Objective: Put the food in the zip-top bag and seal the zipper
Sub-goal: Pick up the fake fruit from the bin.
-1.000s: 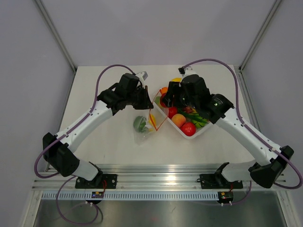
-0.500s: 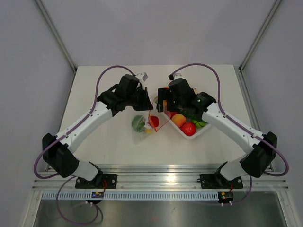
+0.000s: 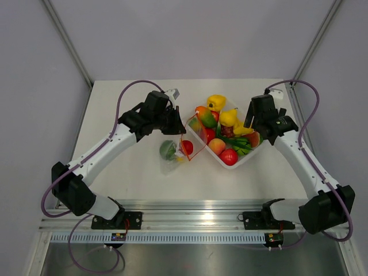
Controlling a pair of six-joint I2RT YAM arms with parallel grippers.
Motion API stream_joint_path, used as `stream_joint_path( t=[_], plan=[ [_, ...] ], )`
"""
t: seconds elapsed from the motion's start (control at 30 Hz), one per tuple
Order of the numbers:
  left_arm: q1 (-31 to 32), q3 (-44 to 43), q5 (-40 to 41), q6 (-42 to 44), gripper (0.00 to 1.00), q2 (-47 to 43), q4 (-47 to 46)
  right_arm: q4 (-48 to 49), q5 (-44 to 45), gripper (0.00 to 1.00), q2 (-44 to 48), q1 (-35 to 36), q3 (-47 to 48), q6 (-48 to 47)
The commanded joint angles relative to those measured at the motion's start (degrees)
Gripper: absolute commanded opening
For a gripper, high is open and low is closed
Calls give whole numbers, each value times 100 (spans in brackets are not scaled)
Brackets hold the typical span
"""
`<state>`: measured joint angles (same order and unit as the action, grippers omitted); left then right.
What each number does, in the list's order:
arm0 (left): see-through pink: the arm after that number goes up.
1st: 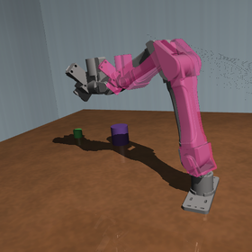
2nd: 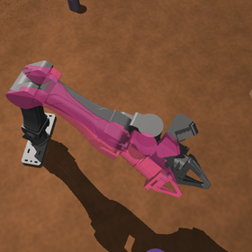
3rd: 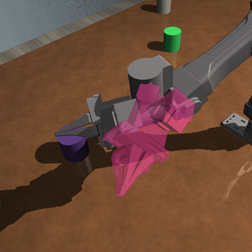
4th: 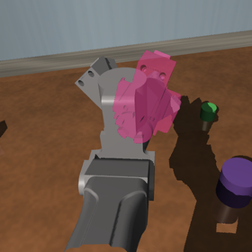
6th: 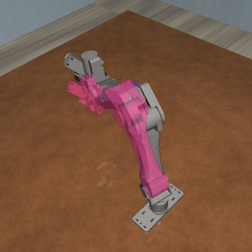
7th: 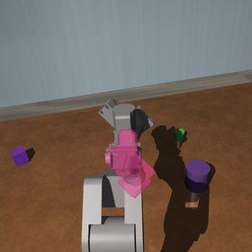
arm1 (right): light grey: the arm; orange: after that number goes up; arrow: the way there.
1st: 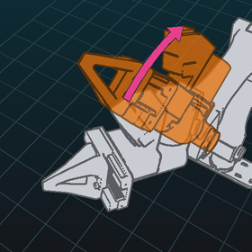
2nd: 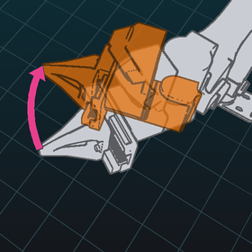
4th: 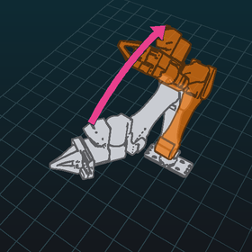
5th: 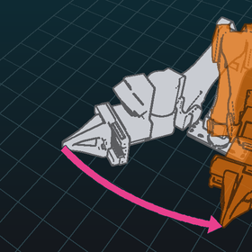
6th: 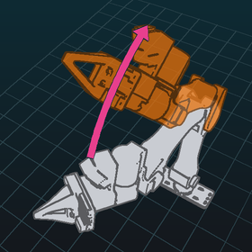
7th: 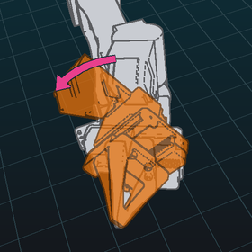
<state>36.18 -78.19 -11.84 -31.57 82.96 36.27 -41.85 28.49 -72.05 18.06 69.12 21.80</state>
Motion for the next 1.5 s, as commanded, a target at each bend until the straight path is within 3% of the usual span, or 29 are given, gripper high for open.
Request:
stream_joint_path(
  t=[0.0,0.3,0.57,0.7,0.9,1.1,1.47],
  plan=[
    [29,-56,-196,-42,0,-78,-314,203,350,85,-239,-303,-240,-360],
    [38,-100,-100,20,0,-131,-191,686,-194,68,-573,-682,-655,-712],
    [38,-135,-170,11,0,-87,-217,818,-537,72,-916,-760,-628,-739],
    [38,-117,-144,19,0,-104,-217,906,-625,69,-969,-752,-646,-721],
    [47,-117,-135,20,0,-104,-208,678,-678,54,-776,-760,-514,-721],
    [38,-126,-144,-7,0,-87,-252,581,-704,33,-617,-752,-531,-739],
    [47,-135,-82,2,0,-122,-191,125,-1196,11,-310,-752,-155,-756]
  ],
)
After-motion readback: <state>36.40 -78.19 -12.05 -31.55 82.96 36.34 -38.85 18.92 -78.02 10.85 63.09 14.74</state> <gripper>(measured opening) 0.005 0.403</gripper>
